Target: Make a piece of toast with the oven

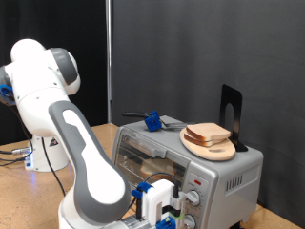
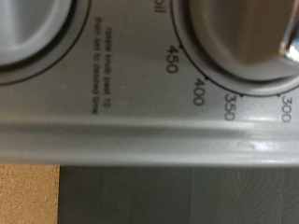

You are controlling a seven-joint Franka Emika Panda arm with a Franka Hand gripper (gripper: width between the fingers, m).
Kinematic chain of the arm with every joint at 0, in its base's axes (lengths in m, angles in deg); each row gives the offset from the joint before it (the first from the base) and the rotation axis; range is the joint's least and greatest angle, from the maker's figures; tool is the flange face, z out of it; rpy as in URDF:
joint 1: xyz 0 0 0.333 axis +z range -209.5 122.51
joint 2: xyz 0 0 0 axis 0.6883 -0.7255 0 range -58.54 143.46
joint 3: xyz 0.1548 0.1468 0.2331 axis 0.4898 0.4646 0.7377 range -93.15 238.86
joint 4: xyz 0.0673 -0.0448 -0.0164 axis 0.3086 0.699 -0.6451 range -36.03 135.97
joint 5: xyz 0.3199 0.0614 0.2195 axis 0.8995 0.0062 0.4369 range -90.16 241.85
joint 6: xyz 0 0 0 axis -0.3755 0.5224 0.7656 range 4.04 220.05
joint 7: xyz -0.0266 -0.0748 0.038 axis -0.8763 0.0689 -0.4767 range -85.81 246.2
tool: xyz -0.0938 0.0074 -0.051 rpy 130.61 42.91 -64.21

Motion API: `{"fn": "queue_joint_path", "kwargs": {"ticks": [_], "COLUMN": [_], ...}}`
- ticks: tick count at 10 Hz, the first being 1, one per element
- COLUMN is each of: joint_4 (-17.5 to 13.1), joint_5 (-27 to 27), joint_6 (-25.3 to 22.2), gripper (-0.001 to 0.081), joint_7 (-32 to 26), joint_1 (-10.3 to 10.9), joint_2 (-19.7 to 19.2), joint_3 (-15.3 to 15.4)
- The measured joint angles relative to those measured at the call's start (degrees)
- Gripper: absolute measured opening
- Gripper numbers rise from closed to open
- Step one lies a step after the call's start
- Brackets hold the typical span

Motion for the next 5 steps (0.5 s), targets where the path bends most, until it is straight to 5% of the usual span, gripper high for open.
{"fn": "queue_joint_path", "kwargs": {"ticks": [1,2,3,5], "joint_4": [-0.17,-0.41,-0.4,-0.55], "joint_5": [0.19,0.17,0.14,0.12], "joint_6": [-0.26,-0.43,0.23,1.15], "gripper": [0.0682,0.0558,0.0558,0.0234], "joint_7": [0.0,0.0,-0.02,-0.21], "joint_1": [-0.06,-0.07,0.06,0.12], "joint_2": [0.01,-0.02,-0.42,-1.21], "joint_3": [0.09,0.12,0.04,0.02]}}
